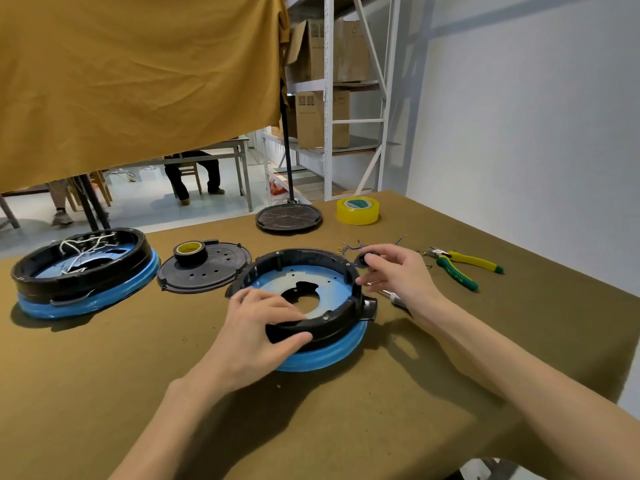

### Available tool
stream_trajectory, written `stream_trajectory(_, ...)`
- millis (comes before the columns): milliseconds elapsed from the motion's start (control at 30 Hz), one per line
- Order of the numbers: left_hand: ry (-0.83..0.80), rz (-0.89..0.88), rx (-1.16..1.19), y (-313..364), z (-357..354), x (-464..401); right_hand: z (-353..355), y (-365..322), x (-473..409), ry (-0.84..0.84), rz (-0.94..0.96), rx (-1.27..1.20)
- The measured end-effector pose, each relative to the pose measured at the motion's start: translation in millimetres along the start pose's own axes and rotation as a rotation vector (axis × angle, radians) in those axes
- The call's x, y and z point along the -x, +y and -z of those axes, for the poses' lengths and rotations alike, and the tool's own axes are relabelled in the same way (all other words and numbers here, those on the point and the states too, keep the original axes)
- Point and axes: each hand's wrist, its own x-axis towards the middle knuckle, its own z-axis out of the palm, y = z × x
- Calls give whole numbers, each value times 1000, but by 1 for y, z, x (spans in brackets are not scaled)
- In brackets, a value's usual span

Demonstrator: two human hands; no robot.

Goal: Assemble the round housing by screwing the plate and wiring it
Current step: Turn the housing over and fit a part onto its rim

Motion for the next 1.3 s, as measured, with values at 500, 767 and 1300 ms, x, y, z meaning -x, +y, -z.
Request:
stream_trajectory(500, 36, 43, 32, 12, -6, -12, -4, 19, 10, 28, -94, -71)
stream_trajectory(767, 83, 47, 140, -6, 10, 11, -3, 35, 13, 131, 88, 59)
stream_trajectory(1300, 218, -52, -14, 2, -15, 11, -23, 29, 52, -41, 420, 333)
